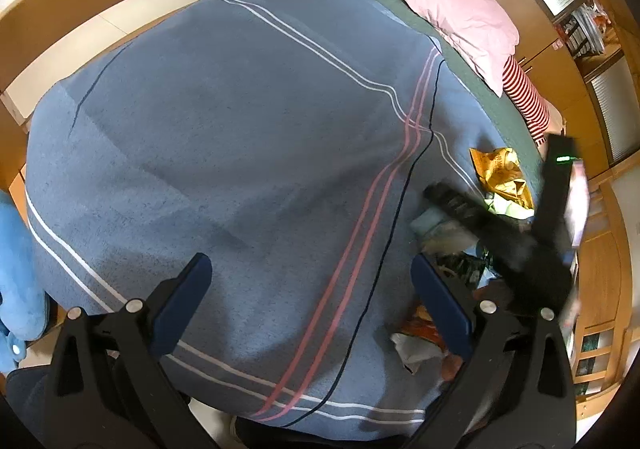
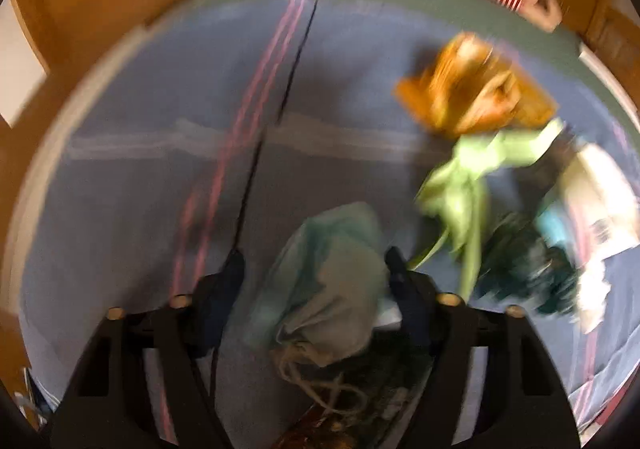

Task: Collect trash
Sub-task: 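Grasp the blue face mask with the right tool, then grasp the green snack package with the left tool while the right tool holds the mask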

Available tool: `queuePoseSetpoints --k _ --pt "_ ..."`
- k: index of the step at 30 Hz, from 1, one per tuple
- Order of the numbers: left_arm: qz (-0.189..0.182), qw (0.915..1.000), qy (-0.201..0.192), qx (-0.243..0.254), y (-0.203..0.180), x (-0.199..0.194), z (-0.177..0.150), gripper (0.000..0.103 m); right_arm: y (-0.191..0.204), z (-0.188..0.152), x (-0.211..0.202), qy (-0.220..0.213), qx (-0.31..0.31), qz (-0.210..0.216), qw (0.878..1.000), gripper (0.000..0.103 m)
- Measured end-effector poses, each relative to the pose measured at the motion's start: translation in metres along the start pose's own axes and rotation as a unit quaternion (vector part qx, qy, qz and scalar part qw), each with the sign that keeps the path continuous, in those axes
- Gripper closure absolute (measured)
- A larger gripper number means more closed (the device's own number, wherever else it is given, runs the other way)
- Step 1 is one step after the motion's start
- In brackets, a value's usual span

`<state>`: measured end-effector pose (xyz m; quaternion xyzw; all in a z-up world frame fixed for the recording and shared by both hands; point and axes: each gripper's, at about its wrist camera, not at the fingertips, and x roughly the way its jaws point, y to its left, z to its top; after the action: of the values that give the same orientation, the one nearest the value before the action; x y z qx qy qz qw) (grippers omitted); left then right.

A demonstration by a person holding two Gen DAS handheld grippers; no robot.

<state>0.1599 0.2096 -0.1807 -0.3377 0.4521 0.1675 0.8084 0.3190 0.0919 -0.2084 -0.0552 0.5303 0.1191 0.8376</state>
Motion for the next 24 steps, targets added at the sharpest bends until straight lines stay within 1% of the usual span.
queuePoseSetpoints --k 1,2,3,6,8,11,13,15,18,20,22,24 --pt "-0.001 1.0 0.0 0.0 -0.001 0.0 0.0 0.004 0.002 -0.002 0.003 0.005 -0.008 -0.01 1.0 0.064" --pt "-0.002 1.0 -0.001 0.001 -0.003 0.0 0.0 0.004 0.001 -0.003 0.0 -0.006 -0.016 -0.015 1.0 0.076" --pt "-0.002 1.0 0.0 0.002 -0.004 0.0 0.0 0.004 -0.001 -0.002 -0.005 -0.016 -0.015 -0.011 1.0 0.086" --pt "-0.004 0.9999 0.004 0.009 -0.007 0.003 -0.001 0.004 -0.015 -0.001 -0.023 -0.047 0.023 0.015 0.999 0.086" --pt "-0.002 0.9999 0.007 0.011 -0.008 0.004 -0.001 0.004 -0.025 -0.005 -0.041 -0.074 0.049 0.03 0.996 0.086" --pt "-0.001 1.0 0.008 0.003 -0.005 0.006 0.001 0.004 -0.046 -0.017 -0.076 -0.128 0.088 0.049 0.987 0.086" --pt "-0.001 1.0 0.008 0.002 -0.004 0.007 0.001 0.004 -0.057 -0.026 -0.092 -0.152 0.114 0.063 0.98 0.086" --pt "-0.001 0.9999 0.01 0.005 -0.005 0.007 0.0 0.004 -0.067 -0.035 -0.099 -0.158 0.143 0.086 0.973 0.086" --pt "-0.009 0.9998 0.013 0.007 -0.006 0.008 -0.001 0.004 -0.08 -0.056 -0.108 -0.153 0.181 0.12 0.964 0.086" --pt "-0.018 0.9997 0.014 0.002 -0.004 0.008 -0.001 0.004 -0.091 -0.069 -0.115 -0.158 0.204 0.132 0.957 0.086" --pt "-0.025 0.9997 0.008 -0.001 -0.005 0.007 -0.001 0.004 -0.11 -0.079 -0.124 -0.175 0.236 0.125 0.948 0.086" --pt "-0.03 0.9995 -0.005 0.013 -0.011 0.004 -0.002 0.004 -0.121 -0.082 -0.126 -0.178 0.257 0.111 0.943 0.086"
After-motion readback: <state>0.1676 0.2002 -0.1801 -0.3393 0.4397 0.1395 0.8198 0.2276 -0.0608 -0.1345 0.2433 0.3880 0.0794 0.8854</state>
